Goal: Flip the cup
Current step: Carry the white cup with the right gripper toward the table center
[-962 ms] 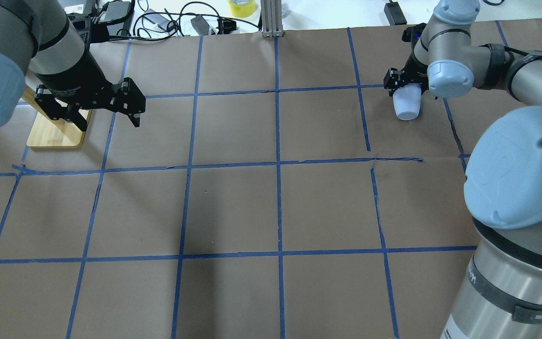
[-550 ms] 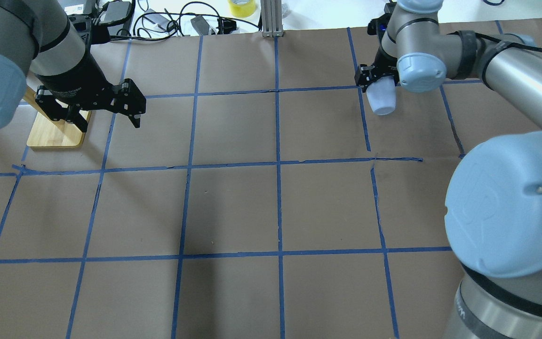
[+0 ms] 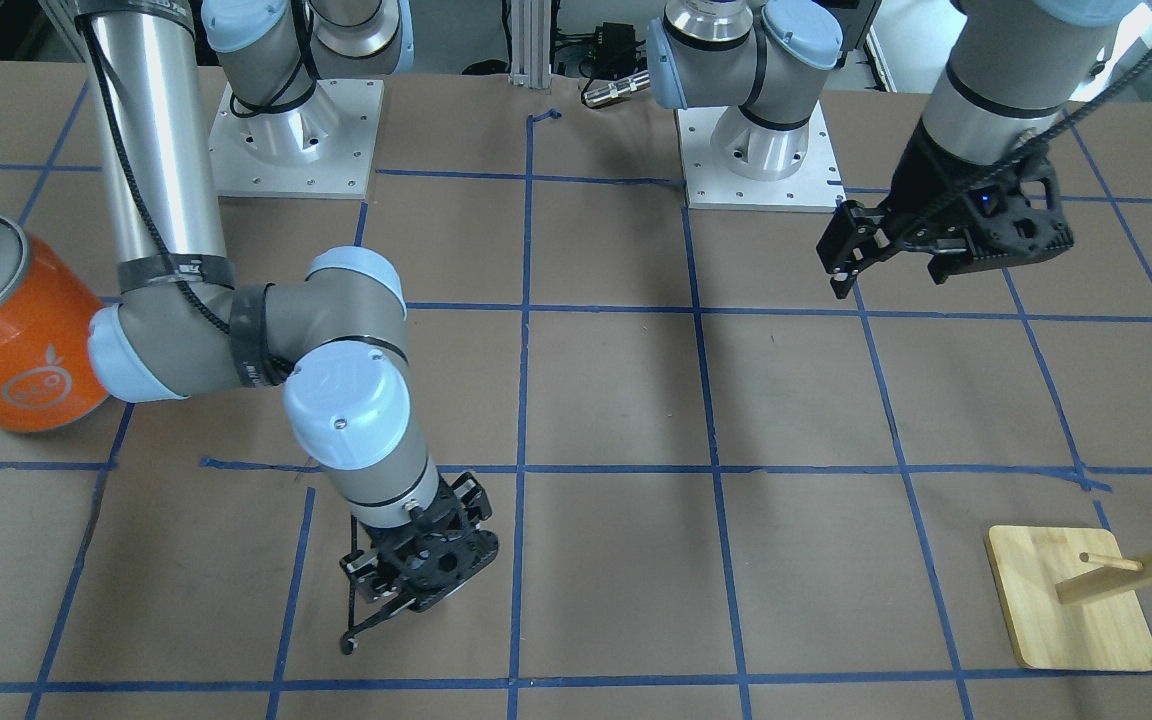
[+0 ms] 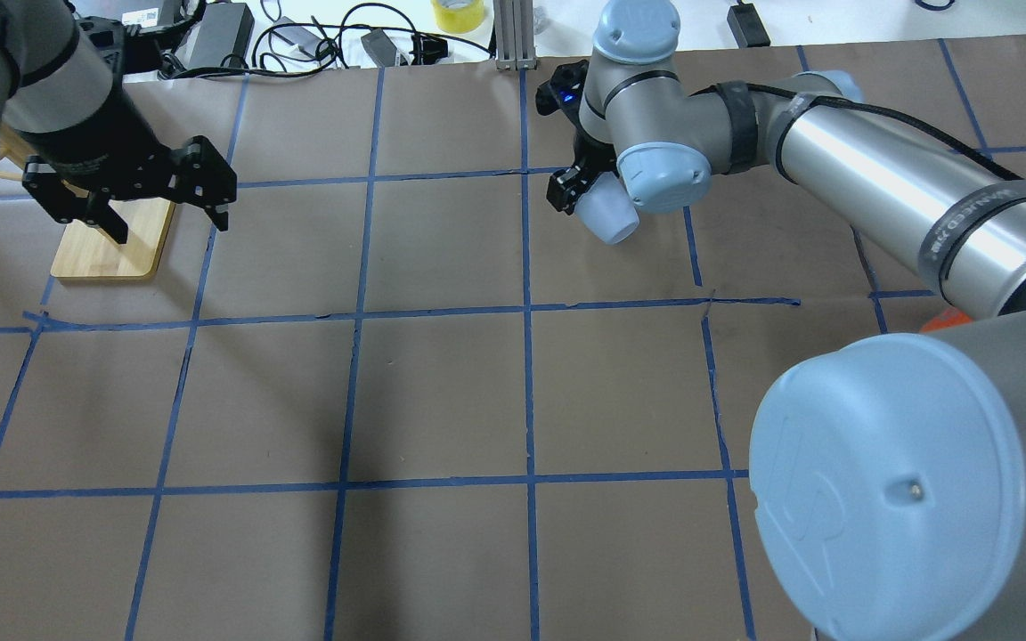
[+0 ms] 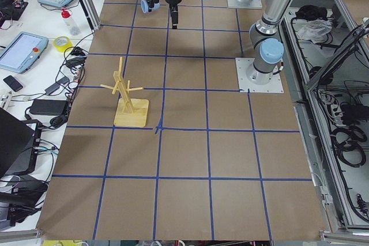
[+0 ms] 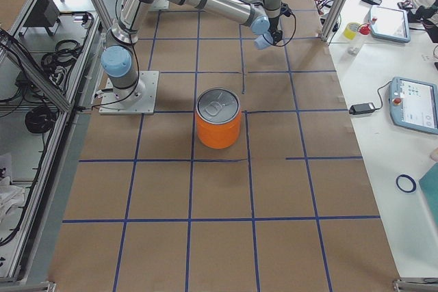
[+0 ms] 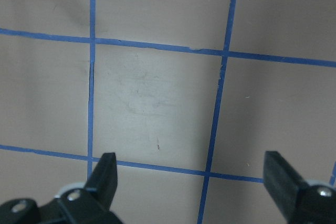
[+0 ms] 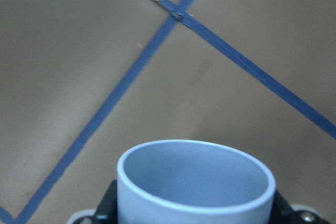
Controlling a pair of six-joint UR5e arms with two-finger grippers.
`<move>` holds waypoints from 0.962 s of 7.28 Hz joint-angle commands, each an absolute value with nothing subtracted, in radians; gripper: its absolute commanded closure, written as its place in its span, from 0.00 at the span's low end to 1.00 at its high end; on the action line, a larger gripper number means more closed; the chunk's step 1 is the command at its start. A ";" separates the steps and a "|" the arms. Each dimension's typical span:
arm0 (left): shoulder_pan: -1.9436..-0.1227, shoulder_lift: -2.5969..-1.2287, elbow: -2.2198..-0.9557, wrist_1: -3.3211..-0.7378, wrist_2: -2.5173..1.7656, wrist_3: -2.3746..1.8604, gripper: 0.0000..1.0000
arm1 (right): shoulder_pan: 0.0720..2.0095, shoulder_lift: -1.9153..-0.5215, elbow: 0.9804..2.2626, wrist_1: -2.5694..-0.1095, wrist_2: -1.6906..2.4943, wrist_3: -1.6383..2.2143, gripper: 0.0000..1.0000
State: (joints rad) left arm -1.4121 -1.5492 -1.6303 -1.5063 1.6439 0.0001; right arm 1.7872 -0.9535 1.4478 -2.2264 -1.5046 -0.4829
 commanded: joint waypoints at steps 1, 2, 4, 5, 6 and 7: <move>-1.321 -1.546 -1.623 -1.506 1.640 0.100 0.00 | 1.897 -0.946 1.450 -2.258 -1.497 -0.541 1.00; -1.318 -1.546 -1.628 -1.511 1.637 0.097 0.00 | 1.949 -0.953 1.453 -2.261 -1.500 -0.529 1.00; -1.319 -1.545 -1.637 -1.509 1.637 0.100 0.00 | 2.031 -0.940 1.463 -2.267 -1.572 -0.566 1.00; -1.322 -1.543 -1.638 -1.506 1.635 0.101 0.00 | 2.031 -0.933 1.465 -2.288 -1.569 -0.797 1.00; -1.322 -1.543 -1.637 -1.508 1.637 0.100 0.00 | 2.031 -0.927 1.466 -2.290 -1.562 -0.860 1.00; -1.324 -1.543 -1.637 -1.517 1.643 0.094 0.00 | 2.031 -0.913 1.465 -2.292 -1.560 -0.879 1.00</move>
State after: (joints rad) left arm -1.3224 -1.5436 -1.6365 -1.5099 1.6379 0.0984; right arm 2.0290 -0.9266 1.4648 -2.2871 -1.5618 -0.8129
